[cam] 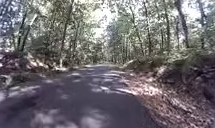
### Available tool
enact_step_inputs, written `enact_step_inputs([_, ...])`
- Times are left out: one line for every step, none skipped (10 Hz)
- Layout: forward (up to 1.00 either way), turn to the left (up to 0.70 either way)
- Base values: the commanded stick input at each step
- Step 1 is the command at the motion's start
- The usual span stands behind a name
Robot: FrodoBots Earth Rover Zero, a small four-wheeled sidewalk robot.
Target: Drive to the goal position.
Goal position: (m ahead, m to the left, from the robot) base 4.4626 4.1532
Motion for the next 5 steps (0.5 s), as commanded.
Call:
enact_step_inputs([0.70,0.00])
enact_step_inputs([0.70,0.00])
enact_step_inputs([0.70,-0.02])
enact_step_inputs([0.70,-0.10])
enact_step_inputs([0.70,-0.14])
